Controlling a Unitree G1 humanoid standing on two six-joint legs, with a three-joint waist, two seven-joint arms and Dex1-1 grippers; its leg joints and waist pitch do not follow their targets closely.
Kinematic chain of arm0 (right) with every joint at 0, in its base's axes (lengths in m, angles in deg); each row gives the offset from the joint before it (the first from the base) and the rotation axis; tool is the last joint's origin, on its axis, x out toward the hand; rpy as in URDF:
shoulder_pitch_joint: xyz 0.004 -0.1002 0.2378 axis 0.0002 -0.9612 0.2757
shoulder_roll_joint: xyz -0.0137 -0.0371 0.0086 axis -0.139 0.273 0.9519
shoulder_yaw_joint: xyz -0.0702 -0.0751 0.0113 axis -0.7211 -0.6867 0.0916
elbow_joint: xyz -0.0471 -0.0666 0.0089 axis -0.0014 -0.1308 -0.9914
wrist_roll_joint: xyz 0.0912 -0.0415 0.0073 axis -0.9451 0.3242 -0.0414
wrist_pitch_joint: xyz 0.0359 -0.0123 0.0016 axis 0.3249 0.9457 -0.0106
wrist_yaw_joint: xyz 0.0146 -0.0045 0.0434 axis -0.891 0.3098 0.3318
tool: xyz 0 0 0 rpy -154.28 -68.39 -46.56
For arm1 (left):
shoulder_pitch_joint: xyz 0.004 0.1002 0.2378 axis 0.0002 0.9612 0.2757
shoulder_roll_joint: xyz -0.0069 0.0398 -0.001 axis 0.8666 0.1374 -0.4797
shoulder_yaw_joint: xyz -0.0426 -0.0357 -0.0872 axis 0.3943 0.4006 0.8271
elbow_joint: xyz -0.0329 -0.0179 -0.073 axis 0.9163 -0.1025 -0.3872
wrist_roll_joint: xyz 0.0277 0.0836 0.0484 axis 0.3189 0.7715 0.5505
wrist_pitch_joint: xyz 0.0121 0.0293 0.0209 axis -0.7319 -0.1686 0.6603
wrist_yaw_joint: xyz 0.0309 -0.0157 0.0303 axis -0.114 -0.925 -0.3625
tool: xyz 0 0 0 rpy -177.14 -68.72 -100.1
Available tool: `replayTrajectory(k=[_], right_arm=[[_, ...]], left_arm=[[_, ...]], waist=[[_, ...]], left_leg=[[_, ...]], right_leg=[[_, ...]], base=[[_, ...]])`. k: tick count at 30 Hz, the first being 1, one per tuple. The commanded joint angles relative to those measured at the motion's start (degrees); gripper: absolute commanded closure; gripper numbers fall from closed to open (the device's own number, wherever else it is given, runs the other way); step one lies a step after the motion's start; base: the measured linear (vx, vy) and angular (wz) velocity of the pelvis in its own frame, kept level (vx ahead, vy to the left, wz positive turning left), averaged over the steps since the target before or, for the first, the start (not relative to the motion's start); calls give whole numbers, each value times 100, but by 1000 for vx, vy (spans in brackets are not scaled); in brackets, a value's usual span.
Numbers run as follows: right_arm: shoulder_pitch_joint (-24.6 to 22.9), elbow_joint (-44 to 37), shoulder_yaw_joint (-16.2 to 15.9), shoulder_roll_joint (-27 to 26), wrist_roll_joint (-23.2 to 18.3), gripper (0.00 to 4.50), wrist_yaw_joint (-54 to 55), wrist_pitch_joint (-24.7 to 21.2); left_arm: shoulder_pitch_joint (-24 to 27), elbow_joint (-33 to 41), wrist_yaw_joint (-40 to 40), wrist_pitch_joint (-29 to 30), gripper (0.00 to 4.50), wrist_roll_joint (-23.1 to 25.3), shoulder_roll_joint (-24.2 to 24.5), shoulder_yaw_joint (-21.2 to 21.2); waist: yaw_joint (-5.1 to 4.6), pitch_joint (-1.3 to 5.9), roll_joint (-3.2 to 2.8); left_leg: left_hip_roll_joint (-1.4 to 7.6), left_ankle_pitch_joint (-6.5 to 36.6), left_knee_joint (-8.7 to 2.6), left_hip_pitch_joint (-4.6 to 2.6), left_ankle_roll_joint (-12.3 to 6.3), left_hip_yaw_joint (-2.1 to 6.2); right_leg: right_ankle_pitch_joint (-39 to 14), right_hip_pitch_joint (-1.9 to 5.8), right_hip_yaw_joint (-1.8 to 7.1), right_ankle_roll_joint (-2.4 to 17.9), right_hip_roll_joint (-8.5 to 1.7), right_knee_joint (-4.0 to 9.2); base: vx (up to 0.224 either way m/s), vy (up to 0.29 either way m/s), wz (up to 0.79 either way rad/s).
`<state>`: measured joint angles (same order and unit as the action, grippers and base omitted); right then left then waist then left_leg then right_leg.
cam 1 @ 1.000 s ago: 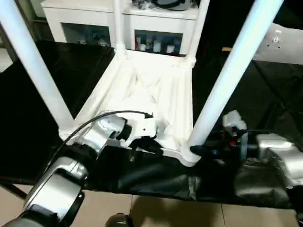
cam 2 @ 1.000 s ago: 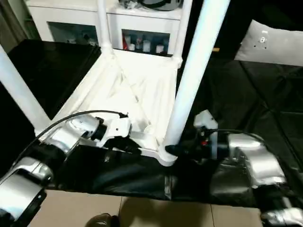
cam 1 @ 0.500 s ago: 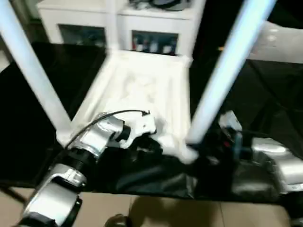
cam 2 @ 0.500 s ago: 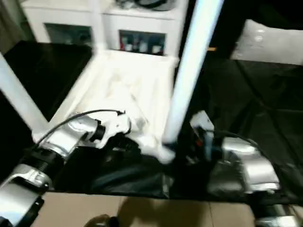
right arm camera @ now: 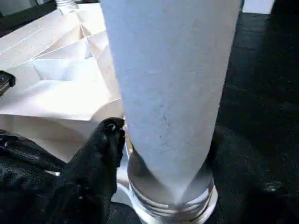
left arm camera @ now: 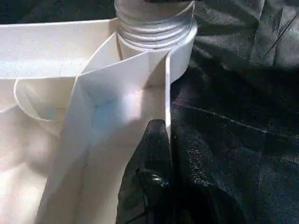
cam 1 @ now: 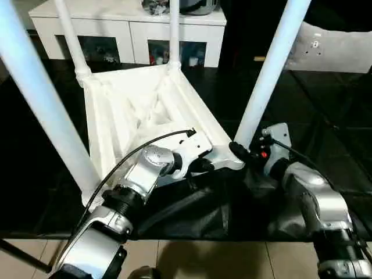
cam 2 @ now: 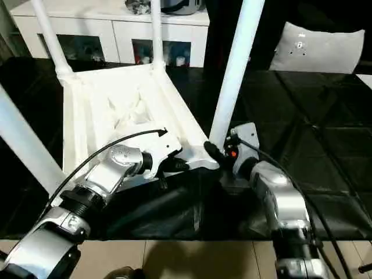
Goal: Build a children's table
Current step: Rotate leg to tighten
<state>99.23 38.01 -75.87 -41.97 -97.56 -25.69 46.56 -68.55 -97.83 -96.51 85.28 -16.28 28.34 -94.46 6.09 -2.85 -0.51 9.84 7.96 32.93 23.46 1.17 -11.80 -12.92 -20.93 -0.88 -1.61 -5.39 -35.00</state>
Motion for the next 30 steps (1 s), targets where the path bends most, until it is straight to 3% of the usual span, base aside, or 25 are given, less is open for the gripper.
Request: replayTrajectory(k=[1, 5, 7, 8, 9, 11, 17, 25, 30], right_arm=[[-195, -288, -232, 262, -314, 125, -896, 83], [-203, -240, -121, 780, -351, 89, -1472, 176], [-233, -276, -97, 995, -403, 67, -1793, 189], [-237, -277, -98, 1077, -406, 67, -1918, 220], [-234, -252, -108, 1208, -445, 67, -2162, 253], [-247, -190, -264, 1567, -492, 67, -2853, 417], [-86, 190, -594, 1864, -467, 82, -3793, 670], [163, 432, -789, 1760, -615, 142, -4324, 670], [207, 484, -930, 1581, -661, 186, -4508, 694]], left_arm=[[72, 219, -256, -509, 450, -57, 164, -82], [223, 310, -672, -842, 450, -174, 381, -121], [287, 353, -828, -916, 450, -193, 492, -145], [301, 351, -911, -979, 450, -206, 538, -159], [332, 369, -1082, -1035, 450, -267, 602, -158], [378, 394, -1518, -1272, 450, -374, 816, -204], [381, 603, -2457, -1405, 450, -573, 1238, -323], [428, 1016, -3285, -1332, 450, -918, 1480, -454], [413, 1017, -3415, -1362, 450, -940, 1500, -474]], waist=[[56, 358, 21], [99, 394, 12], [115, 399, 10], [119, 407, 37], [140, 419, 13], [188, 405, 34], [252, 395, 12], [358, 410, 5], [366, 407, 5]], left_leg=[[350, 1980, -450, -231, 57, 231], [346, 1363, -377, -198, -274, 200], [344, 1253, -355, -188, -394, 194], [342, 1202, -339, -192, -438, 183], [350, 1103, -322, -185, -493, 182], [359, 1116, -315, -176, -567, 172], [388, 1408, -333, -215, -427, 165], [397, 1395, -322, -237, -378, 143], [392, 1483, -337, -220, -305, 155]], right_leg=[[-749, 61, 120, 1045, -342, 488], [149, 90, 96, 1263, -327, 385], [258, 97, 88, 1330, -324, 367], [294, 94, 87, 1348, -323, 364], [345, 89, 83, 1373, -329, 342], [168, 83, 69, 1403, -326, 349], [-362, 26, 75, 1485, -336, 356], [-206, -1, 86, 1539, -337, 309], [-336, -3, 80, 1528, -342, 309]], base=[[0, 0, 0], [0, 0, 0], [0, 0, 0], [0, 0, 0], [0, 0, 0], [0, 0, 0], [0, 0, 0], [0, 0, 0], [0, 0, 0]])
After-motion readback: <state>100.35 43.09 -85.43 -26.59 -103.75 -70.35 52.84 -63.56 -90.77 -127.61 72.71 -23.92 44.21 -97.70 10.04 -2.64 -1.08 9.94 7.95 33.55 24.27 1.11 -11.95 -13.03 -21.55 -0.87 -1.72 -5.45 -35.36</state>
